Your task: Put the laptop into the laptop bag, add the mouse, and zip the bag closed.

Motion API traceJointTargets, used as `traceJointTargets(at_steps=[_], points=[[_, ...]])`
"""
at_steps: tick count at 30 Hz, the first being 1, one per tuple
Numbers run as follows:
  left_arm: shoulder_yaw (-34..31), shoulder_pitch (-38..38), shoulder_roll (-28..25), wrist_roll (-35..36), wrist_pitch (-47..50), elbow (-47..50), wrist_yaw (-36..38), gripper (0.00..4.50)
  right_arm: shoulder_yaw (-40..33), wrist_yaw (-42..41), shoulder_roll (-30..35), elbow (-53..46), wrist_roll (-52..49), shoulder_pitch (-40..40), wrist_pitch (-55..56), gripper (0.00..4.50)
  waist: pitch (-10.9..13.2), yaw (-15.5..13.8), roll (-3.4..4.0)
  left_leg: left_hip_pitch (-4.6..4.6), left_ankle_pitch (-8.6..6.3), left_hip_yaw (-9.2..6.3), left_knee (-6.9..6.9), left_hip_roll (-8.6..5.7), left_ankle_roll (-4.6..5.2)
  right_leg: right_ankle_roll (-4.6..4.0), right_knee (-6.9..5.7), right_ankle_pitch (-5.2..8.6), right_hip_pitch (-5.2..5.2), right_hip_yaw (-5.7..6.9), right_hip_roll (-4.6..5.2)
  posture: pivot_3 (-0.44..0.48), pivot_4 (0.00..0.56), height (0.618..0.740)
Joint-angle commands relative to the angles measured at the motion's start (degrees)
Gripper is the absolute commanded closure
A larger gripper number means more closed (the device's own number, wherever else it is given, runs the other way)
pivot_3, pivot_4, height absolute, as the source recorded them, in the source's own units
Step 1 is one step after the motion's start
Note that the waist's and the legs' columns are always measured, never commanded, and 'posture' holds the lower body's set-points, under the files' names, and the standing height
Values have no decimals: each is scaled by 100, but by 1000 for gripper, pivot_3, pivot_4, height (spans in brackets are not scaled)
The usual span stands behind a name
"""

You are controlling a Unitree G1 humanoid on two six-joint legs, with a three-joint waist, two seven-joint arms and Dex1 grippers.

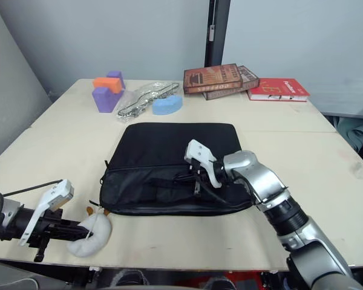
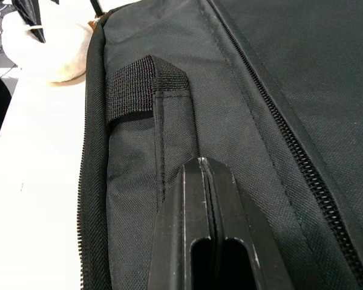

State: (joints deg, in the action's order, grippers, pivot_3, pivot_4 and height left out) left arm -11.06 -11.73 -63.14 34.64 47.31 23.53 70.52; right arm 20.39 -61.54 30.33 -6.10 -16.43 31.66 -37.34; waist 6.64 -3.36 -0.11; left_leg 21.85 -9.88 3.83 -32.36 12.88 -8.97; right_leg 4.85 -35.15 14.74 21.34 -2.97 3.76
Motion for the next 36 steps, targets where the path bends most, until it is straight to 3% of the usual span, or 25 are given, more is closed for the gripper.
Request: traceJointTargets(at_steps=[1, 4, 8, 14, 23, 32, 36], points=[[273, -11, -25, -40, -120, 657, -115, 4460, 211, 0, 41, 323, 161, -71, -158, 4500, 0, 8, 0, 1, 0, 0, 0, 0, 0, 1, 0, 0, 0, 1, 0, 0, 150, 740], [745, 84, 0, -381, -413, 1034, -284, 4460, 234, -38, 33, 370, 176, -22, -137, 4500, -3, 12, 0, 2, 1, 0, -1, 1, -1, 1, -1, -1, -1, 3, 0, 0, 150, 740], [1415, 525, 59, -1163, -1053, 748, -515, 4460, 264, -71, -4, 435, 176, 66, -131, 4500, -6, 20, 6, -3, 4, 0, -4, 5, -2, -2, -14, -1, -2, 4, -1, 0, 150, 740], [2280, 1823, 894, -1583, -1140, 333, -827, 4460, 294, -95, -17, 492, 183, 136, -111, 4500, -26, 16, 34, -4, 24, 11, -33, 15, -2, -9, -50, -4, -4, 8, 4, 0, 150, 740], [3174, 2885, 1197, -1694, -1813, -283, 376, 4460, 360, -180, 30, 568, 277, 264, -95, 4500, -28, -42, 36, 3, 26, 13, -61, 22, -1, -11, -70, -5, -2, 9, 2, 0, 150, 740], [3822, 4018, 2404, -1712, -2501, -1455, 1339, 4460, 421, -210, 17, 562, 305, 325, -105, 4500, -28, -69, 37, 5, 30, 14, -68, 21, 3, -14, -79, -7, 0, 8, 2, 0, 150, 740], [3989, 4430, 2959, -1877, -2694, -2132, 1391, 4460, 405, -222, 35, 592, 310, 395, -111, 4500, -28, -99, 37, 5, 31, 14, -68, 21, 6, -13, -79, -8, -1, 8, 2, 0, 150, 740]])
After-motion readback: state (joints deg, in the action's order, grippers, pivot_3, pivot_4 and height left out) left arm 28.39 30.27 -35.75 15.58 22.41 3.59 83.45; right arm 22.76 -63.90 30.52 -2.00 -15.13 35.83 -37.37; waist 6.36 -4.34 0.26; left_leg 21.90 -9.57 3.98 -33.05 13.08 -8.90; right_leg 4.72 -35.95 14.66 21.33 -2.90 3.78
